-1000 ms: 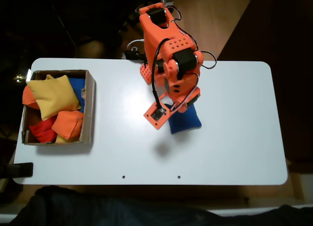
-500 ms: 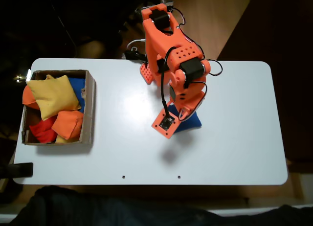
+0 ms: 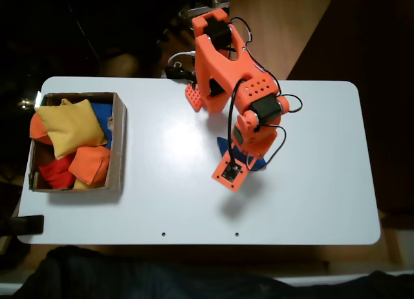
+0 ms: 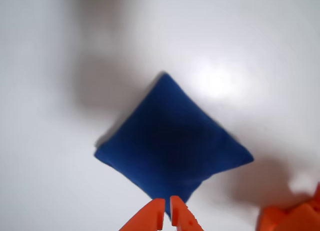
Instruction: Grasp a bag and put it in the box.
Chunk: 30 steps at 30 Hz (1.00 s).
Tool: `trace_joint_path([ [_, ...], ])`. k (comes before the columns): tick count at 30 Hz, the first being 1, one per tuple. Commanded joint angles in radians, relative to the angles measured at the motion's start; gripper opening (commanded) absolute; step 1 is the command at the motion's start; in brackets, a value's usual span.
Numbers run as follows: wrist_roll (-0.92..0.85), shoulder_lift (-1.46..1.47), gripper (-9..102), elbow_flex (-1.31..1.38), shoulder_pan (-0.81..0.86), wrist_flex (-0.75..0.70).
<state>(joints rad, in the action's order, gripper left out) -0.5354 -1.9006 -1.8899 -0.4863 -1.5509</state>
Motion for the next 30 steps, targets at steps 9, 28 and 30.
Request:
trace_joint_path([
  [9,-0.006,0.077,1,0.025,-0.097,-0.048],
  [28,-0.029,0.13,14,-0.003,-0.123,-0.101],
  [30,-0.029,0.135,14,-0.006,-0.12,-0.101],
])
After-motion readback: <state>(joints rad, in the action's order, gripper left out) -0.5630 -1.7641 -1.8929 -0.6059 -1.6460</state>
